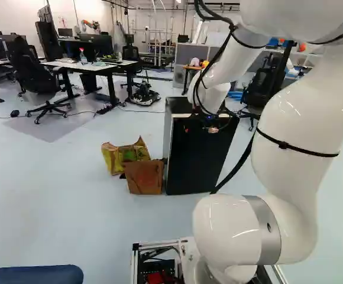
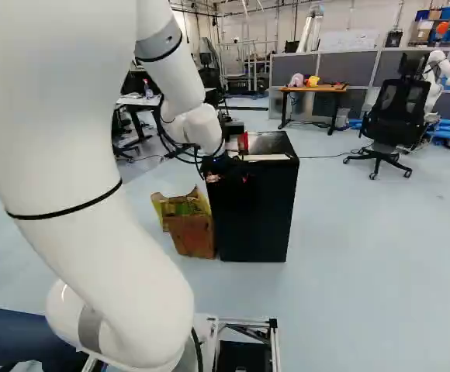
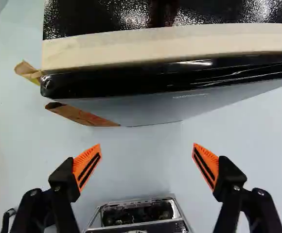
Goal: Grab a drink from the fridge
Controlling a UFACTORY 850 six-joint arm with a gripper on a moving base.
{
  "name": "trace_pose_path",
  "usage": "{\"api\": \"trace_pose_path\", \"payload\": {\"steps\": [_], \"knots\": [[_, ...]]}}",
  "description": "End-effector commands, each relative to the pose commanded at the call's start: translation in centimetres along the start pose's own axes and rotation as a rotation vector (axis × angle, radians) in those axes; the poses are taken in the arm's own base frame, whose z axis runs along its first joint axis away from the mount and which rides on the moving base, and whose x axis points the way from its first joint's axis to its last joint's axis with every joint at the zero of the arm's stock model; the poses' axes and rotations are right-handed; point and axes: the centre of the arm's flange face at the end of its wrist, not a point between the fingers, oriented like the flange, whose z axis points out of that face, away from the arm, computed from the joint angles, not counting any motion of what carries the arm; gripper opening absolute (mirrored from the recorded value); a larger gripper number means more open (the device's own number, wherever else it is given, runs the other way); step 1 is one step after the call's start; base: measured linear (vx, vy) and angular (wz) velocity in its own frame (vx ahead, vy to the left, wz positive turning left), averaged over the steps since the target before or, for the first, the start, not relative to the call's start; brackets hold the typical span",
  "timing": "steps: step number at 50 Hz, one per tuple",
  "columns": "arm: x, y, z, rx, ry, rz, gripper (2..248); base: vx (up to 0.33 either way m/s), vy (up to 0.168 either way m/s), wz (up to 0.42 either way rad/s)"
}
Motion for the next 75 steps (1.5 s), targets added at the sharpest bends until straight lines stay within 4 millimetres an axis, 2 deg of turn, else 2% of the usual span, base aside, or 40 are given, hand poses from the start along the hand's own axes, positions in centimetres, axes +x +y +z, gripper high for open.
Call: {"api": "trace_pose_path", "payload": {"steps": [18,75], "knots": [[-0.7,0.2,-1.0,-0.003,0.099,0.004,247,0.0,0.0,0.0],[2.6,0.3,-1.5,-0.004,0.433,0.005,247,0.0,0.0,0.0]]}}
